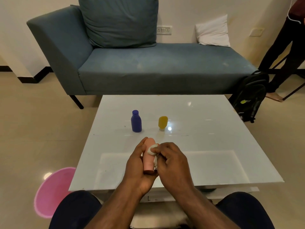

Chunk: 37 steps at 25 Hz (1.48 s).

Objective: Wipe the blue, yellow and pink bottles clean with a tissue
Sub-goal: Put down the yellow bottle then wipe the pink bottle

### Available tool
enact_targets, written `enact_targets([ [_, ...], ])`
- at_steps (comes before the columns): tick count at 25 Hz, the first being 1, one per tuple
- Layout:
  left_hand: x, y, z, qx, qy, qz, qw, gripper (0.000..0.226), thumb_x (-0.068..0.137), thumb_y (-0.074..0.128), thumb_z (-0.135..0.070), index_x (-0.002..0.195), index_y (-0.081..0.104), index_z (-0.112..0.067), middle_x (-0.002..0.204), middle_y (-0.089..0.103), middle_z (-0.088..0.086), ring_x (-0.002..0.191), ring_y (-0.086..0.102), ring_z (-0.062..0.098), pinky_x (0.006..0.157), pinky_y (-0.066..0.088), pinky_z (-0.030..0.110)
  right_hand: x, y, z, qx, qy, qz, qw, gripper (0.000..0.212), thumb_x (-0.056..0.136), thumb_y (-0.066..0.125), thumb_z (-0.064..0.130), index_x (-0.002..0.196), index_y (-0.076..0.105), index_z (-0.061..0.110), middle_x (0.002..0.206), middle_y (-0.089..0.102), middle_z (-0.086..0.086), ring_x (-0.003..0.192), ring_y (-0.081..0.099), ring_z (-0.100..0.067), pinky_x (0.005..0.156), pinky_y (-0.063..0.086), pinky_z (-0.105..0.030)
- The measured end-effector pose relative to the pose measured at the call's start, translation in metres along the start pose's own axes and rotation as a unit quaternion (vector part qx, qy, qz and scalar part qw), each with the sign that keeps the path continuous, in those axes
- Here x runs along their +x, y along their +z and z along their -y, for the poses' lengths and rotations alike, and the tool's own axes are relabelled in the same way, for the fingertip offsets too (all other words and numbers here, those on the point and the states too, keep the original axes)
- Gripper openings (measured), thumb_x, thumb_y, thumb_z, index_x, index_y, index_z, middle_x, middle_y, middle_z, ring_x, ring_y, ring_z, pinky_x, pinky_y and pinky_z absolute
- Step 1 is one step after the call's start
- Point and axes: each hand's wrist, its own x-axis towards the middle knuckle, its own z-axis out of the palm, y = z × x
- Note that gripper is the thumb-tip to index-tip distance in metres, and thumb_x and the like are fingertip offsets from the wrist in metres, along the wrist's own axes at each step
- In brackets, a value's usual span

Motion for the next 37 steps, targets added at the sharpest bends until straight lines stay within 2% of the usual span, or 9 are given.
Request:
enact_targets([
  [6,0.002,-0.001,-0.002,0.014,0.024,-0.016,0.999,0.05,0.09,0.067,-0.043,0.129,0.064,-0.011,0.106,0.074,0.012,0.093,0.072,0.028,0.082,0.06,0.045,-0.024,0.005,0.005,0.016,-0.002,0.02,1.0,0.025,0.089,0.059,0.008,0.099,0.07,0.029,0.1,0.058,0.018,0.094,0.056,0.005,0.082,0.043,-0.006],
  [11,0.0,-0.006,0.007,0.012,-0.013,0.008,1.0,0.053,0.081,0.079,-0.041,0.126,0.066,-0.015,0.106,0.071,0.015,0.102,0.07,0.031,0.087,0.056,0.046,-0.004,0.006,-0.002,0.054,0.007,-0.03,0.998,0.023,0.088,0.06,0.007,0.095,0.07,0.026,0.098,0.062,0.014,0.095,0.057,0.002,0.081,0.045,-0.009],
  [15,-0.004,0.0,0.0,0.001,0.003,-0.011,1.0,0.04,0.083,0.074,-0.04,0.106,0.068,-0.008,0.08,0.071,0.012,0.076,0.071,0.026,0.076,0.058,0.041,-0.021,0.009,0.007,0.048,-0.021,0.007,0.999,0.027,0.088,0.059,0.004,0.099,0.069,0.027,0.1,0.06,0.018,0.098,0.056,0.003,0.084,0.043,-0.007],
  [18,-0.005,0.001,-0.003,0.004,0.0,-0.012,1.0,0.038,0.083,0.074,-0.038,0.104,0.069,-0.007,0.073,0.068,0.014,0.072,0.07,0.027,0.079,0.057,0.042,-0.025,0.01,0.004,0.06,-0.031,0.017,0.998,0.028,0.087,0.06,0.003,0.097,0.07,0.027,0.097,0.059,0.022,0.097,0.056,0.003,0.082,0.044,-0.008],
  [22,-0.013,0.005,0.008,-0.015,-0.011,0.02,1.0,0.036,0.088,0.068,-0.04,0.108,0.07,-0.01,0.089,0.07,0.015,0.083,0.072,0.027,0.079,0.058,0.041,0.001,0.006,0.004,0.049,-0.014,-0.022,0.998,0.024,0.088,0.061,0.01,0.094,0.068,0.033,0.095,0.059,0.022,0.094,0.057,0.003,0.081,0.043,-0.006],
  [27,-0.008,0.008,-0.002,-0.003,-0.023,0.014,1.0,0.042,0.088,0.067,-0.043,0.107,0.065,-0.005,0.079,0.064,0.014,0.077,0.067,0.025,0.085,0.052,0.04,-0.015,0.006,0.009,0.032,-0.035,0.026,0.999,0.022,0.091,0.056,0.017,0.103,0.066,0.032,0.102,0.058,0.019,0.097,0.056,-0.001,0.087,0.046,-0.013],
  [33,-0.008,0.005,0.003,0.15,0.007,0.005,0.989,0.04,0.091,0.06,-0.041,0.118,0.071,-0.013,0.118,0.072,0.017,0.111,0.065,0.035,0.109,0.04,0.056,0.026,-0.007,0.003,-0.01,-0.022,-0.029,0.999,0.02,0.088,0.058,0.013,0.104,0.068,0.021,0.104,0.062,0.008,0.096,0.056,-0.004,0.089,0.045,-0.017],
  [35,-0.009,0.005,-0.002,0.173,0.034,-0.002,0.984,0.04,0.093,0.054,-0.041,0.117,0.07,-0.013,0.117,0.072,0.017,0.111,0.065,0.036,0.106,0.043,0.055,0.022,-0.006,0.008,-0.02,-0.053,0.002,0.998,0.024,0.088,0.056,0.017,0.109,0.067,0.02,0.109,0.061,0.006,0.102,0.055,-0.008,0.093,0.045,-0.02],
  [37,-0.011,0.009,-0.004,0.215,0.078,-0.014,0.973,0.037,0.094,0.053,-0.041,0.111,0.071,-0.013,0.107,0.074,0.016,0.095,0.066,0.031,0.085,0.051,0.047,0.029,-0.01,0.006,-0.028,-0.048,0.005,0.998,0.024,0.09,0.057,0.017,0.112,0.066,0.017,0.112,0.061,0.003,0.104,0.055,-0.012,0.096,0.045,-0.025],
])
